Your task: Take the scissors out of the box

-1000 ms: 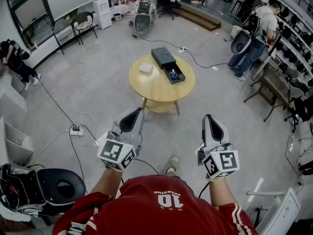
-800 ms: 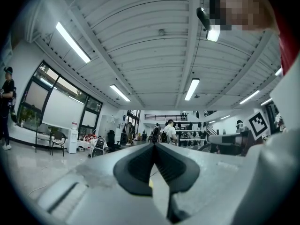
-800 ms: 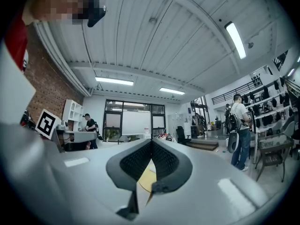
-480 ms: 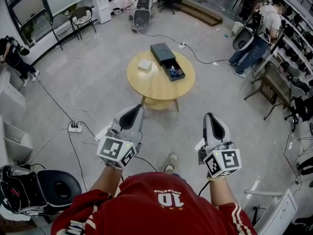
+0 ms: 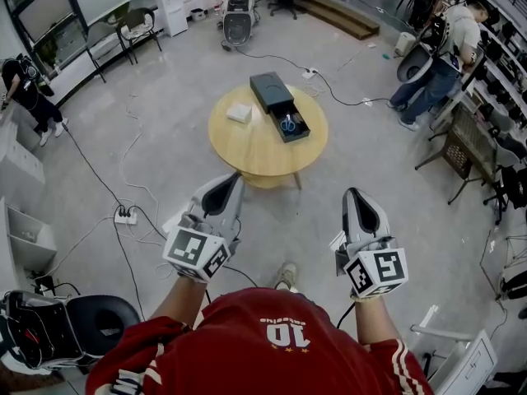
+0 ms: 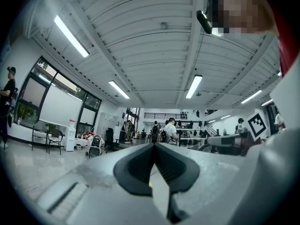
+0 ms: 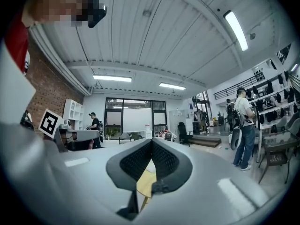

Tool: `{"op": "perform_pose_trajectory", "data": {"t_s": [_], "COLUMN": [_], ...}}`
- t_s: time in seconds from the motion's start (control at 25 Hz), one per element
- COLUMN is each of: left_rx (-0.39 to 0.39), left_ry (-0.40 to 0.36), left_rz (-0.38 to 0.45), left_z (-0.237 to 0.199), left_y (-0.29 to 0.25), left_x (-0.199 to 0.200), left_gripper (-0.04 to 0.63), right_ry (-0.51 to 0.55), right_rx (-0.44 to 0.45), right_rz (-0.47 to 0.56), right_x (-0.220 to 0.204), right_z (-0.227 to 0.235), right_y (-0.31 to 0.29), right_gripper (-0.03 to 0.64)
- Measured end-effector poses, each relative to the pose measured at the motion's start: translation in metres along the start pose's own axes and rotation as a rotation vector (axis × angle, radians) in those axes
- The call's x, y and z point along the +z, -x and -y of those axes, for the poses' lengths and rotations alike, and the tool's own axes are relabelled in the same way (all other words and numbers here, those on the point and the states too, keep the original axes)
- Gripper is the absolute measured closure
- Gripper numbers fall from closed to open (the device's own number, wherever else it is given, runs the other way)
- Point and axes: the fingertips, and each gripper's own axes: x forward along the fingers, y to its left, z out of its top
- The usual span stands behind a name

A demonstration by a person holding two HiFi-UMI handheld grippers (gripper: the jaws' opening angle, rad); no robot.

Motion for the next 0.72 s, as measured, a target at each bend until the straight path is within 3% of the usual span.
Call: {"op": "perform_pose_trajectory", "data": {"t_s": [0.72], "left_rx": [0.022], "left_ry": [-0.037], "left_rz": [-0.063], "left_z": [0.016], "left_y": [-0.15], "left_x": [-0.016], "left_gripper": [0.592], "right_ry": [-0.047], "right_rx": [0.066], "right_rz": [-0.017], "right_x": [-0.004], "right_z": [0.129], "right_y": [-0.08], "right_gripper": [0.627]}}
